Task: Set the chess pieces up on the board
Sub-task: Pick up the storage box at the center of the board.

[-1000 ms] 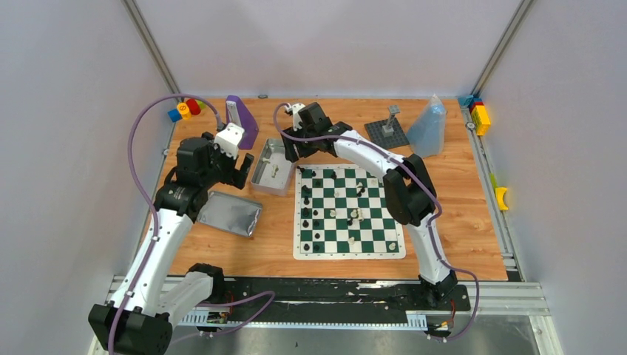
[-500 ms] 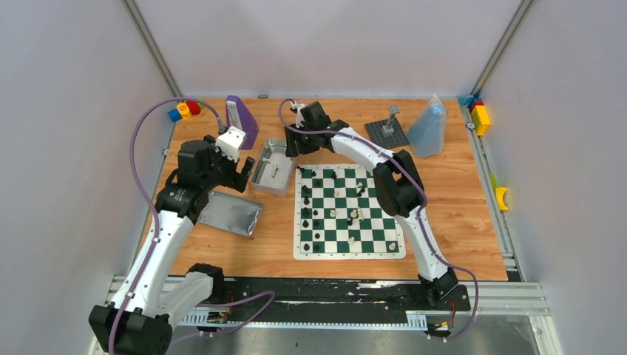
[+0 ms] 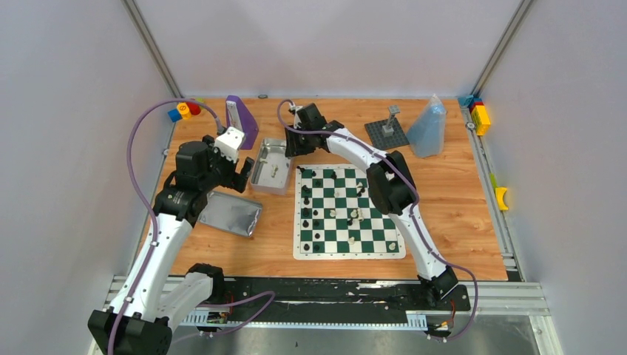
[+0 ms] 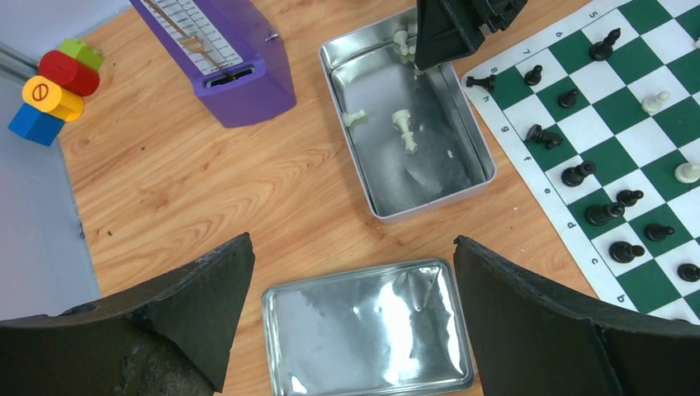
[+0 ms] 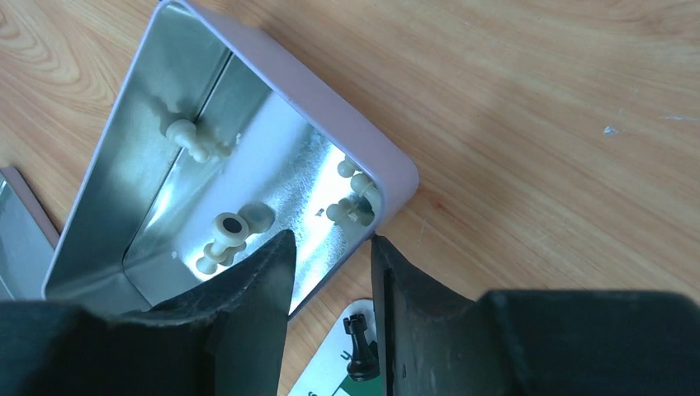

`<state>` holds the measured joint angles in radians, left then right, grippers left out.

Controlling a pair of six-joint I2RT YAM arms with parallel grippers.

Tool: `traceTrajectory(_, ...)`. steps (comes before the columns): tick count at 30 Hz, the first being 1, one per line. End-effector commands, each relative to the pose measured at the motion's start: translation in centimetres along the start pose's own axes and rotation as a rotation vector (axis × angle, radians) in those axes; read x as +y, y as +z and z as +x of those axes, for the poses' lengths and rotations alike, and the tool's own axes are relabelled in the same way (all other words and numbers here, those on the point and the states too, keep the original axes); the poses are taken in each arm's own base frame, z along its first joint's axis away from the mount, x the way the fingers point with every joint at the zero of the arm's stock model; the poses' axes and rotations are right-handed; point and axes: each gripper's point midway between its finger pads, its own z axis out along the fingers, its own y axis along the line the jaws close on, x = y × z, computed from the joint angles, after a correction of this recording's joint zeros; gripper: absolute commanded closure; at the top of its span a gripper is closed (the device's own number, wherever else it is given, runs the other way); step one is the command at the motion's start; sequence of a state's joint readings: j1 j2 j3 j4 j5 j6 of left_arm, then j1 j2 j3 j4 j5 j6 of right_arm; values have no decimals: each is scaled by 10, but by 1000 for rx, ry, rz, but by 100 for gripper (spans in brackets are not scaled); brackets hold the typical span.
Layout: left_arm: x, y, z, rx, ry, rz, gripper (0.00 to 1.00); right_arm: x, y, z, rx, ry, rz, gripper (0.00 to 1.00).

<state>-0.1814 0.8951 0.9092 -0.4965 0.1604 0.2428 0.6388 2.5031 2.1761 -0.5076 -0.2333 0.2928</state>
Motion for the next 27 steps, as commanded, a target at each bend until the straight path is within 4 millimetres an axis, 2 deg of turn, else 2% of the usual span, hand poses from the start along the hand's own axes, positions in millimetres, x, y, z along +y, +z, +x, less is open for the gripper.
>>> traceTrajectory(1, -1, -3, -10, -52, -11, 5, 2, 11, 4, -6, -25, -21, 16, 63)
traceTrajectory(10, -1, -5, -9, -59, 1, 6, 2, 17, 11, -13, -57, -41, 42, 72)
traceTrajectory(17, -2, -6, -8, -60, 9, 5, 2, 31, 16, -17, -78, -61, 34, 76)
traceTrajectory(27, -3, -5, -7, -59, 9, 12, 1, 40, 13, -23, -97, -58, 30, 87)
